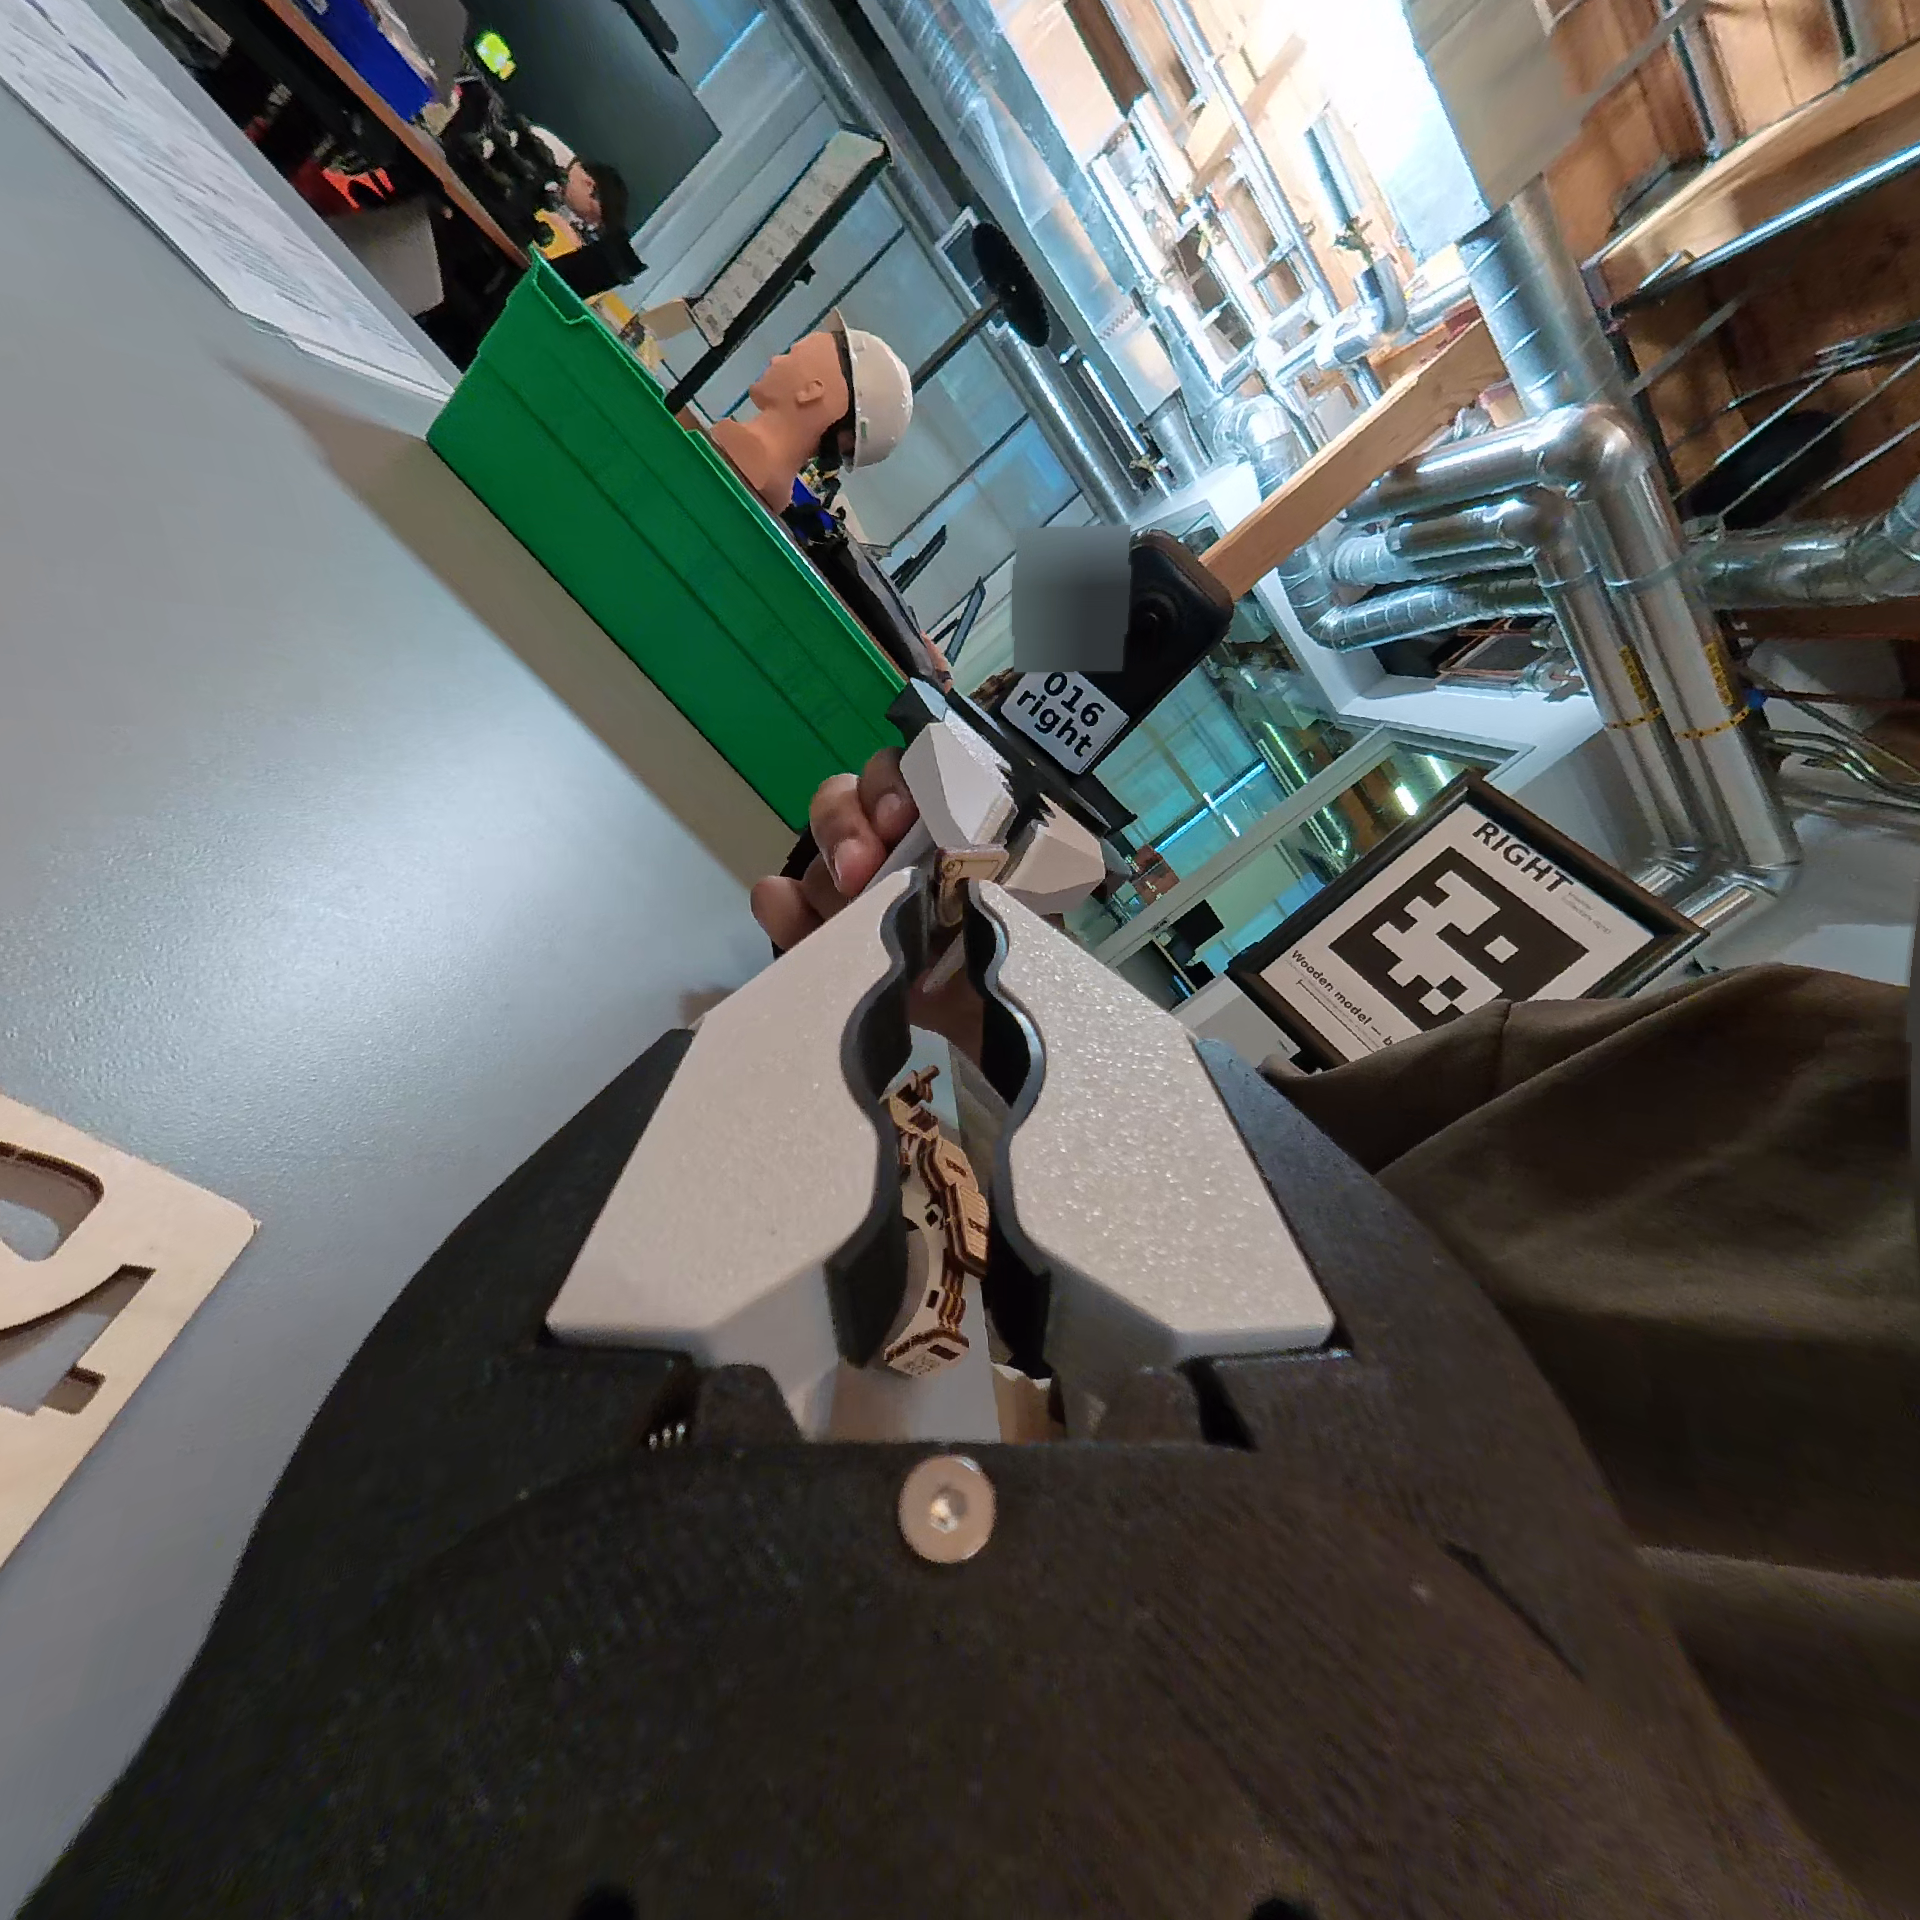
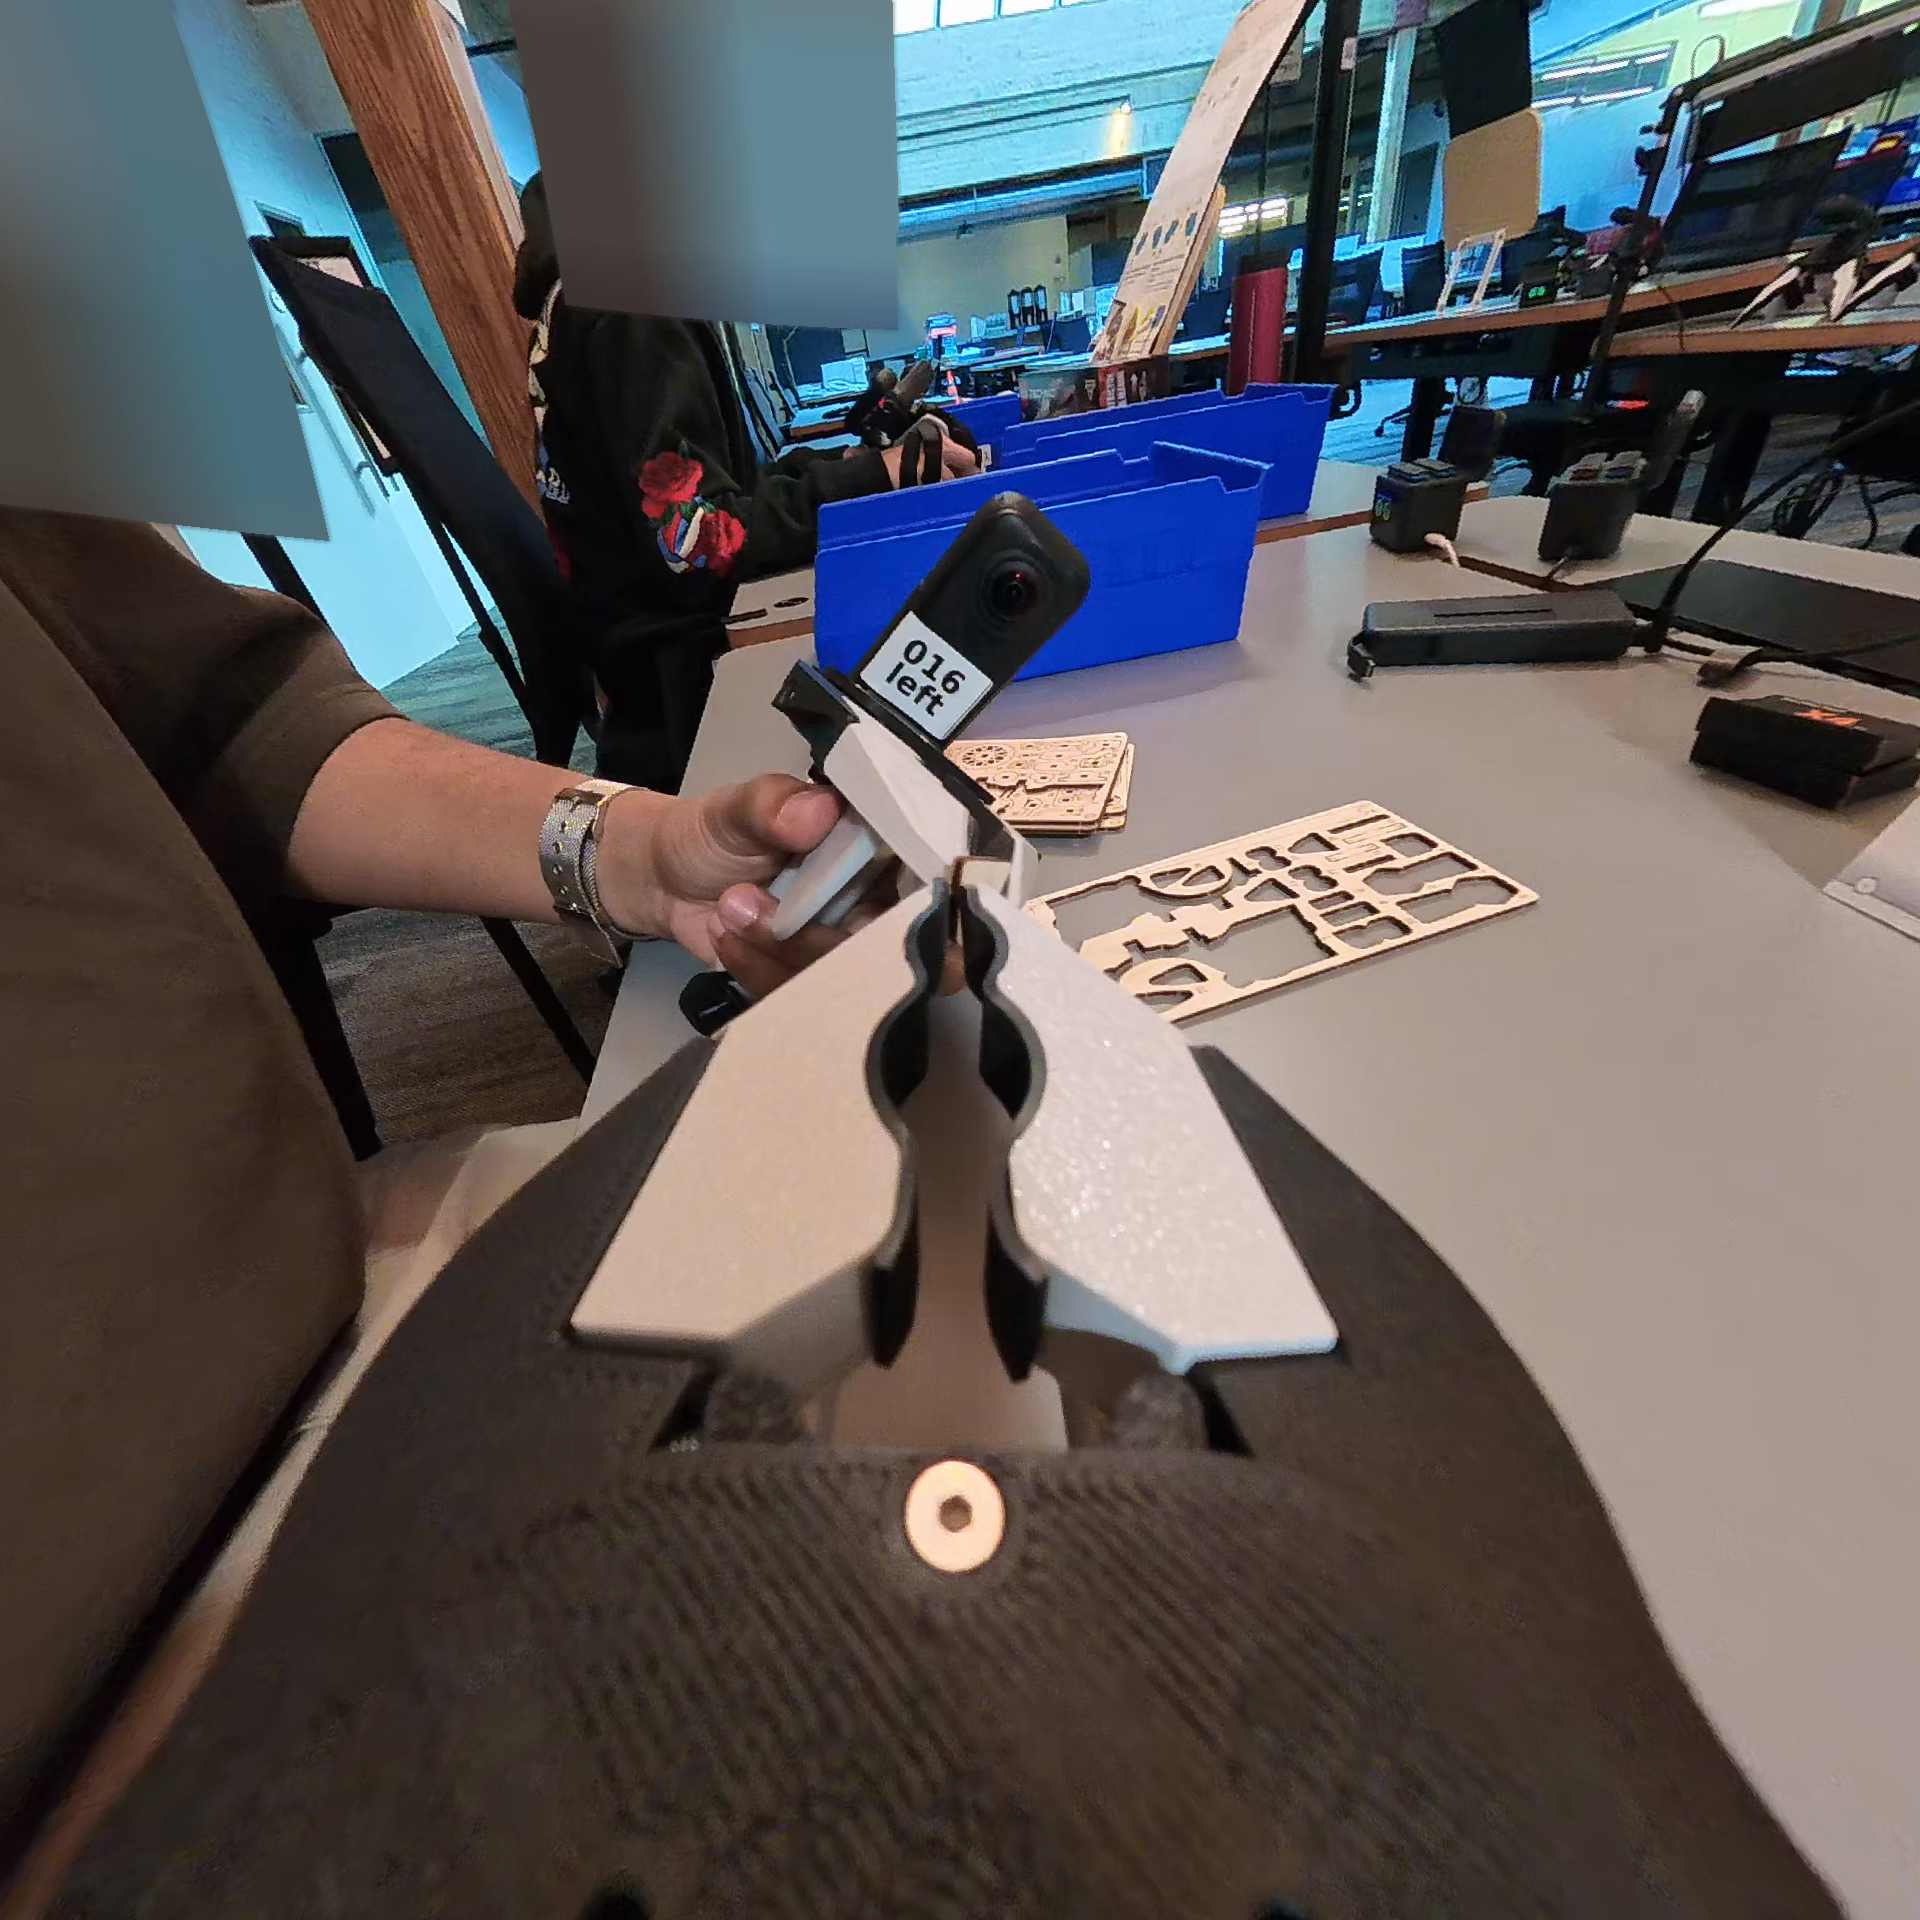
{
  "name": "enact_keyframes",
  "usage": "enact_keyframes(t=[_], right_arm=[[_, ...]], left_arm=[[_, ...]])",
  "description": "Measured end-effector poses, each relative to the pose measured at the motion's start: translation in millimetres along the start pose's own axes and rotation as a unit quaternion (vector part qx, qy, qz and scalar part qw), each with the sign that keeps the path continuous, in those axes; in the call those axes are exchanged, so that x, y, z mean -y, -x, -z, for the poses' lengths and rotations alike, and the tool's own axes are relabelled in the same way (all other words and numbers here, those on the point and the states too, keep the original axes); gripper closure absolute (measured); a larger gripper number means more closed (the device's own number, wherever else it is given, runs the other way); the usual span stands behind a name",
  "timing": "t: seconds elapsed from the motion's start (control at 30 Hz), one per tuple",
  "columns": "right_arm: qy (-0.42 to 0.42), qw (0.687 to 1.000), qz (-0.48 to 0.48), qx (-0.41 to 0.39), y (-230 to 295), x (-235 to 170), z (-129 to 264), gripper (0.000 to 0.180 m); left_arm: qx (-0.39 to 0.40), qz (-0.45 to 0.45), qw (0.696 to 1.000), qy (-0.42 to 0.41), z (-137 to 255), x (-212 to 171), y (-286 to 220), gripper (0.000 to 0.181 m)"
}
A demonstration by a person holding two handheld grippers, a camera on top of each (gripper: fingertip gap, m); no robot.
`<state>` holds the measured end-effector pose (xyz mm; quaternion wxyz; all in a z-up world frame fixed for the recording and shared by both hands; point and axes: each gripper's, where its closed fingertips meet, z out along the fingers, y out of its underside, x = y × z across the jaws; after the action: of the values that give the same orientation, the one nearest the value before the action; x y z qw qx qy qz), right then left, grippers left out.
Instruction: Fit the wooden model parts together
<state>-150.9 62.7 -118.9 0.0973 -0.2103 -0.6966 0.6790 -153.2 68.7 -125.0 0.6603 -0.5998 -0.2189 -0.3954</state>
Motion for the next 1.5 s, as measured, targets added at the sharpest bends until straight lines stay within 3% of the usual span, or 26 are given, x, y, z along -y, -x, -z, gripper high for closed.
enact_keyframes(t=[0.63,0.9,1.1,1.33,1.5], right_arm=[[0.017,1.000,0.026,0.001,6.4,-4.1,-4.8,0.180],[0.018,0.998,0.016,-0.061,-22.0,-2.2,13.6,0.180],[0.157,0.986,0.018,-0.057,-28.5,-47.8,17.1,0.168],[0.306,0.944,0.104,-0.069,-23.4,-97.0,6.4,0.157],[0.320,0.940,0.101,-0.064,-19.0,-102.3,1.1,0.171]], left_arm=[[0.012,-0.007,1.000,0.013,-2.6,-4.5,2.1,0.181],[0.020,-0.006,1.000,-0.009,2.0,4.0,5.0,0.181],[0.027,-0.011,0.999,-0.016,4.9,7.7,7.1,0.181],[0.027,-0.009,0.999,-0.017,5.1,8.0,7.4,0.181],[0.028,-0.009,0.999,-0.014,4.8,7.3,7.4,0.181]])
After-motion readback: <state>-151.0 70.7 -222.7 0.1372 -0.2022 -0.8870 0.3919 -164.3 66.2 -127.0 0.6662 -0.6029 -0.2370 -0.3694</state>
